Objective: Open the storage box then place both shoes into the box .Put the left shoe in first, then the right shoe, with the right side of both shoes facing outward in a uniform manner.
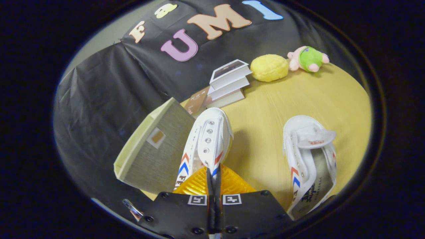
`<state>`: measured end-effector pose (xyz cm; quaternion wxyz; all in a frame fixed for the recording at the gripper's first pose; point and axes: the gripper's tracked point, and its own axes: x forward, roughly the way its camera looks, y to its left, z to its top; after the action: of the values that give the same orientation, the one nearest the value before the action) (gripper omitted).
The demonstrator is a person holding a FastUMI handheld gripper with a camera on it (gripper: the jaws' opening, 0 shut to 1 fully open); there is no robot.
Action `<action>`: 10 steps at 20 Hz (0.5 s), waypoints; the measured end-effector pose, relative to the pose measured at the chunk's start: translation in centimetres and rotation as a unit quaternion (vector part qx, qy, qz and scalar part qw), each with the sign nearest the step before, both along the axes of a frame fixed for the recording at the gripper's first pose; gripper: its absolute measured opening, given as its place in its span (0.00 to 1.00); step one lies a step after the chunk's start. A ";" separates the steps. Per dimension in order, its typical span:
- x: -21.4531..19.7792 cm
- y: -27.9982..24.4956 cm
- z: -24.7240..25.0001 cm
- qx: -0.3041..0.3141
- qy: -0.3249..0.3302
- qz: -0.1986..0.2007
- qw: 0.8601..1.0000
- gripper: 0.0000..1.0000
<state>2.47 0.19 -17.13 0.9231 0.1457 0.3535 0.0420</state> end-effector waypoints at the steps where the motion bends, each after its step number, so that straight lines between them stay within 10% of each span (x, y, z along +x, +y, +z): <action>1: 0.3 0.8 1.5 0.018 -0.012 -0.003 1.000 0.03; 10: 3.0 14.1 9.1 0.106 0.000 0.056 0.993 0.03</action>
<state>5.45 14.31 -7.98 0.8985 0.2229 0.3549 0.1304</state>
